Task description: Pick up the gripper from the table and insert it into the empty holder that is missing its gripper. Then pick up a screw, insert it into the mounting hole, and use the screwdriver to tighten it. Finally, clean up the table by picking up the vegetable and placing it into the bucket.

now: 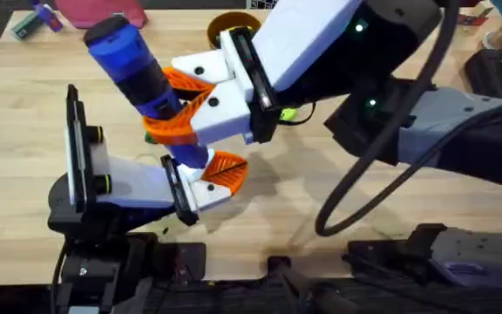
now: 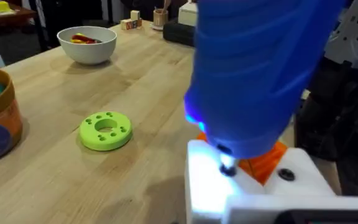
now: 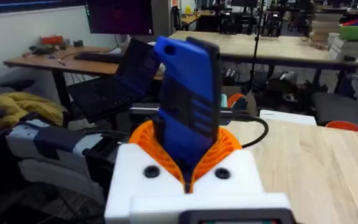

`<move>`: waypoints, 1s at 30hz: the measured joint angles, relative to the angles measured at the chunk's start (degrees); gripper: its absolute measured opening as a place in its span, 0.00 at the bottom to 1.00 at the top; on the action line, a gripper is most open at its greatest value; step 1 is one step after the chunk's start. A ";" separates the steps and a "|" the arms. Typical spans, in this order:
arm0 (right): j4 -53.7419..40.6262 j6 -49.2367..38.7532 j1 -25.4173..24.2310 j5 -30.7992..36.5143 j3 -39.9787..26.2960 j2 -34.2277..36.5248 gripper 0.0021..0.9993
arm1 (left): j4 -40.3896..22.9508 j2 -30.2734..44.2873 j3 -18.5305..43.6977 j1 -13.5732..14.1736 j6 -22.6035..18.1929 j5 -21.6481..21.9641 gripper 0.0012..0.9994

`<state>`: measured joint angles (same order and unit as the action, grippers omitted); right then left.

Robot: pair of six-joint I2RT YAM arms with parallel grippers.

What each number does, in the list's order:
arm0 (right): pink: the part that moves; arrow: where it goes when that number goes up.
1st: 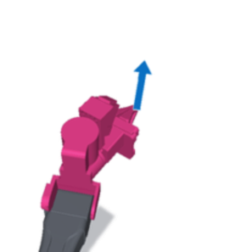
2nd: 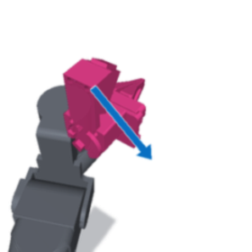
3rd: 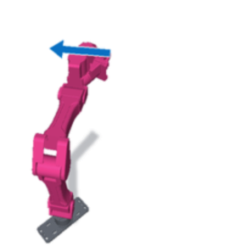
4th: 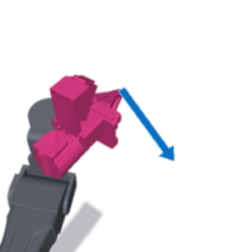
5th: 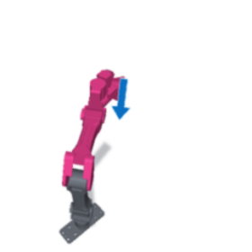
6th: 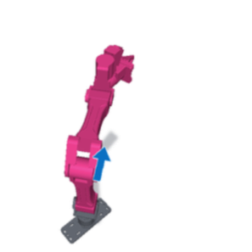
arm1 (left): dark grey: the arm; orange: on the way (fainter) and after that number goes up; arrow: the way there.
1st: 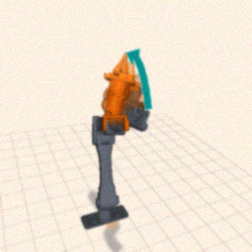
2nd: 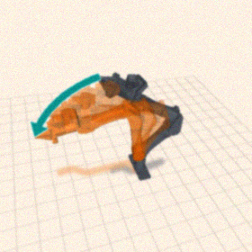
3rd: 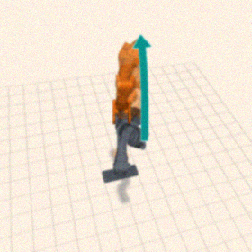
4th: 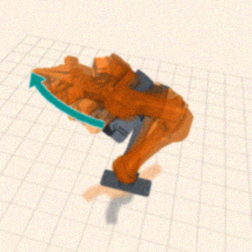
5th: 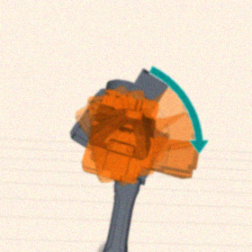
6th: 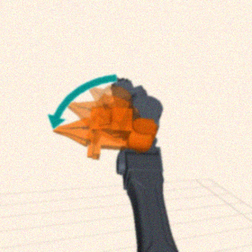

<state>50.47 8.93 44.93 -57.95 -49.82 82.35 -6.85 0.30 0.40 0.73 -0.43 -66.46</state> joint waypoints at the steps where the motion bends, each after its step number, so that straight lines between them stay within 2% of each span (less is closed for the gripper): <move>1: 0.49 0.03 0.00 -0.03 0.11 0.02 0.02 | 0.02 0.00 0.00 0.00 0.00 0.02 0.00; 22: -0.23 -0.17 -1.40 -2.74 -1.01 -2.69 0.02 | 0.58 0.00 1.64 0.12 -0.83 0.09 0.00; 24: 0.93 -0.22 -1.66 -2.32 -2.95 -2.97 0.02 | -1.12 0.00 0.84 0.13 -0.61 0.47 0.00; 30: 2.89 -0.24 -2.23 -1.29 -8.07 -6.20 0.02 | -0.83 0.04 0.68 0.13 -0.59 0.50 0.00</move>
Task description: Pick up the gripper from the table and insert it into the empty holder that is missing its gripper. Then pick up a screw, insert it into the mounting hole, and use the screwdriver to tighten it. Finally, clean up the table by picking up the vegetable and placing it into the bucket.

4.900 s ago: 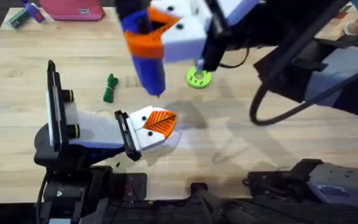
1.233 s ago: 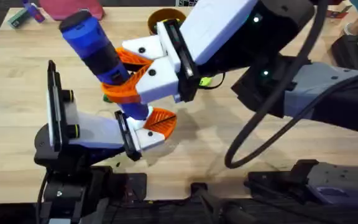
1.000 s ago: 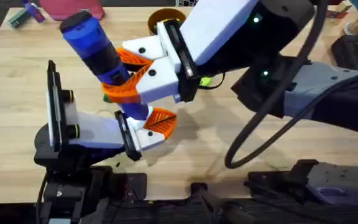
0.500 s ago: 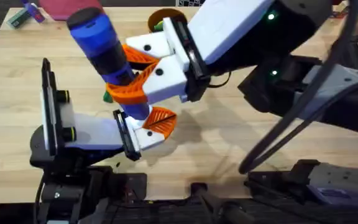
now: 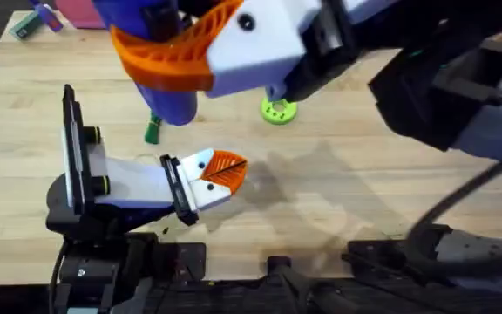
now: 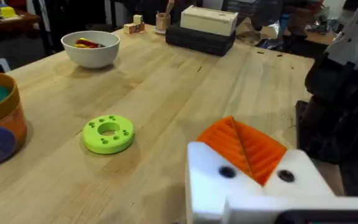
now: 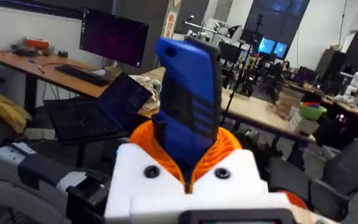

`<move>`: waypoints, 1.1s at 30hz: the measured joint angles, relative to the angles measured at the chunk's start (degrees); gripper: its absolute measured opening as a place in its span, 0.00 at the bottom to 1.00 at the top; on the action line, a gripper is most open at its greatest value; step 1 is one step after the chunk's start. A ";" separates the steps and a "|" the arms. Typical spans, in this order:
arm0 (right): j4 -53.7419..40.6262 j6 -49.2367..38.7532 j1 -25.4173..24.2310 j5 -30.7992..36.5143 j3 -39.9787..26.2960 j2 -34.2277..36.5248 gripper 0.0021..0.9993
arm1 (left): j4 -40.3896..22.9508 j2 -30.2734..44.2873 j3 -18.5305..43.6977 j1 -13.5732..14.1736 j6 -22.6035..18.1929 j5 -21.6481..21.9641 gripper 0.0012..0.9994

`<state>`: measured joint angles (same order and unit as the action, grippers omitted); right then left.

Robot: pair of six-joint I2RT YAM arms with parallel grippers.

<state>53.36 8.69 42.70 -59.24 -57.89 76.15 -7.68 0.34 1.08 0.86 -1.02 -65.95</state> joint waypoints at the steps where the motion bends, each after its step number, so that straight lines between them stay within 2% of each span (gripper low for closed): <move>1: -0.10 0.01 0.00 0.00 -0.16 -0.39 0.02 | 0.00 0.01 0.00 0.00 0.00 0.00 0.00; 8: -4.14 -0.22 -0.03 0.00 -0.19 0.00 0.02 | 0.00 0.00 0.00 0.00 0.00 0.00 0.00; 15: -15.99 -1.07 -3.71 0.06 -0.23 0.00 0.02 | 0.00 0.00 0.00 0.00 0.00 0.00 0.00; 17: -22.63 -2.01 -5.76 0.61 -0.76 0.01 0.02 | 0.00 0.00 0.00 0.00 0.00 0.00 0.00; 19: -33.80 -4.55 -7.34 3.28 -2.68 0.01 0.02 | 0.00 0.00 0.00 0.00 0.00 0.00 0.00; 23: -57.56 -13.94 -8.04 13.57 -9.79 0.41 0.02 | 0.00 0.00 0.00 0.00 0.00 0.00 0.00; 29: -74.27 -25.24 -10.60 23.01 -20.34 0.56 0.02 | 0.00 0.00 0.00 0.00 0.00 0.00 0.00; 33: -83.30 -31.18 -14.45 30.42 -23.39 -0.41 0.02 | 0.02 0.00 0.00 0.00 0.00 0.00 0.00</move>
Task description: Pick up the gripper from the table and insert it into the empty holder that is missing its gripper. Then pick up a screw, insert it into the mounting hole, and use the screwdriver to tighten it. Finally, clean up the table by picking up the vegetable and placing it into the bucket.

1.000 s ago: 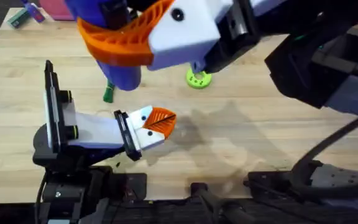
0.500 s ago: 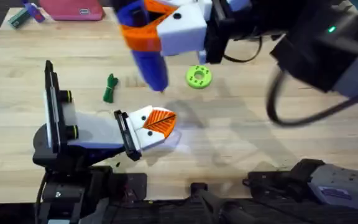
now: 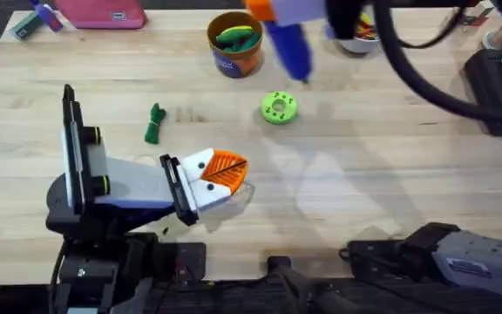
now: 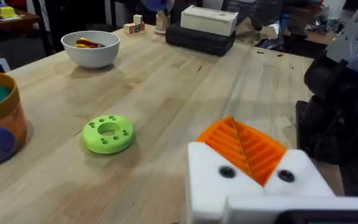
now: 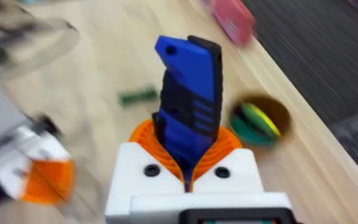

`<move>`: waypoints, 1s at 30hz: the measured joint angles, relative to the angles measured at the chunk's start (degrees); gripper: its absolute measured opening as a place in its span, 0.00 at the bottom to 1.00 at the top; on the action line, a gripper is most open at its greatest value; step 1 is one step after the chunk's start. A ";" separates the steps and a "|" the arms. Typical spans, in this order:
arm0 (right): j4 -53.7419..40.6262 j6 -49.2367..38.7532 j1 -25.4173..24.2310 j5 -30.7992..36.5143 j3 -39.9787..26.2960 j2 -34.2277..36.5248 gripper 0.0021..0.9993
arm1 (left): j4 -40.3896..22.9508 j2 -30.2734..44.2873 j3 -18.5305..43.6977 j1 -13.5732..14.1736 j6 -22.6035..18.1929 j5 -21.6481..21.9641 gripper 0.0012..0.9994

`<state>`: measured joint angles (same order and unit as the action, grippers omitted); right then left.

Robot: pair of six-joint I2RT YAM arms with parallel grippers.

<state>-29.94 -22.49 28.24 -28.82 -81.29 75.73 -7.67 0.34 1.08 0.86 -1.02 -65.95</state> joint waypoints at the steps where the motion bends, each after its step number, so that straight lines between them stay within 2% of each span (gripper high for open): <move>1: -2.57 -1.87 -0.94 2.55 -0.14 -0.30 0.02 | -0.02 0.01 0.00 0.00 0.00 0.00 0.00; 5: -12.82 -11.55 -3.73 12.43 -0.16 -0.47 0.02 | -0.02 0.00 0.00 0.00 0.00 0.00 0.00; 10: -25.11 -27.87 -6.08 22.38 -0.19 0.19 0.02 | 0.07 0.00 0.00 0.00 0.00 0.47 0.00; 15: -29.92 -35.58 -8.97 30.77 -0.19 4.96 0.02 | 0.16 0.00 0.00 0.00 0.00 1.05 0.00; 21: -29.87 -38.29 -13.22 34.80 -0.19 13.93 0.02 | 0.18 0.00 0.00 0.00 0.00 1.17 0.00; 30: -25.55 -39.49 -17.69 35.66 -0.19 27.21 0.02 | 0.18 0.00 0.00 0.00 0.00 1.27 0.00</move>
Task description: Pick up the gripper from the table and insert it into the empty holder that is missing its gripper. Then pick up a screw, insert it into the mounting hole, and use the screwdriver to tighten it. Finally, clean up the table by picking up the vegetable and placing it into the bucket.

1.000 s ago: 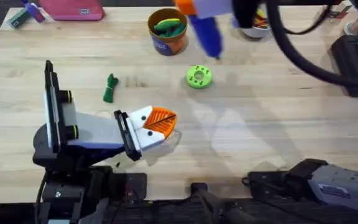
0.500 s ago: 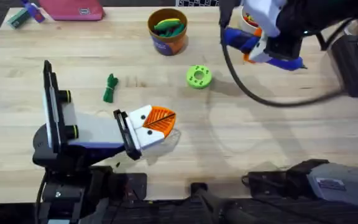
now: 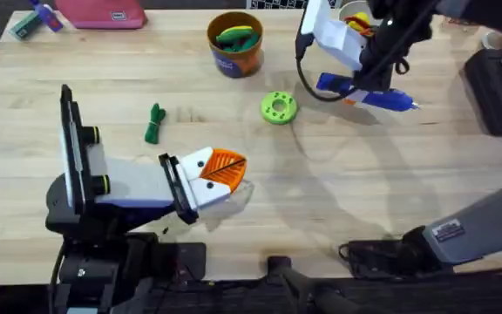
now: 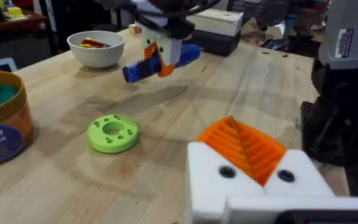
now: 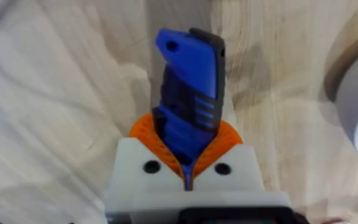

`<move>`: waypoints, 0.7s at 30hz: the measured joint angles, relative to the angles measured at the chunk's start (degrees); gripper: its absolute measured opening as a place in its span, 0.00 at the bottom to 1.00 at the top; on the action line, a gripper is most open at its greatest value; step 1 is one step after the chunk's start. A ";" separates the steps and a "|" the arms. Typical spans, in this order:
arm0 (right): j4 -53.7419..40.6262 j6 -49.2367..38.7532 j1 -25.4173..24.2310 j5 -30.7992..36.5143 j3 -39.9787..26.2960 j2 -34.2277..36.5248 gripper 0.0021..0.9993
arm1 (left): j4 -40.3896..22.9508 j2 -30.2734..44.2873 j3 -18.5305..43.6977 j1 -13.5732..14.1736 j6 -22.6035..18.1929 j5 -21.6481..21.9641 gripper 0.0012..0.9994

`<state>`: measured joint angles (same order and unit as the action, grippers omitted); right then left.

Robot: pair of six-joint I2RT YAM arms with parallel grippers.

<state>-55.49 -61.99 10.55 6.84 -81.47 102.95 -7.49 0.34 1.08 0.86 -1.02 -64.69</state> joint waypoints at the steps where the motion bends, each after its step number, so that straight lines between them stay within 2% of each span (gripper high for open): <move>1: 0.37 -0.03 -0.39 0.01 0.00 0.82 0.02 | 0.00 0.00 0.00 0.00 0.00 -0.02 0.00; 9: 2.36 -0.25 -3.80 0.03 0.00 5.62 0.02 | 0.00 0.00 0.00 0.00 0.00 0.00 0.00; 16: 2.33 -0.19 -4.51 0.26 0.00 5.89 0.04 | 0.00 0.01 0.00 0.00 0.00 -0.01 0.00; 21: 2.28 -0.30 -4.51 0.82 -0.11 5.87 0.73 | 0.00 0.00 0.00 0.00 0.02 0.00 0.00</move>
<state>-53.21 -62.28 6.04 7.66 -81.58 108.81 -7.49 0.34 1.08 0.86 -1.00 -64.69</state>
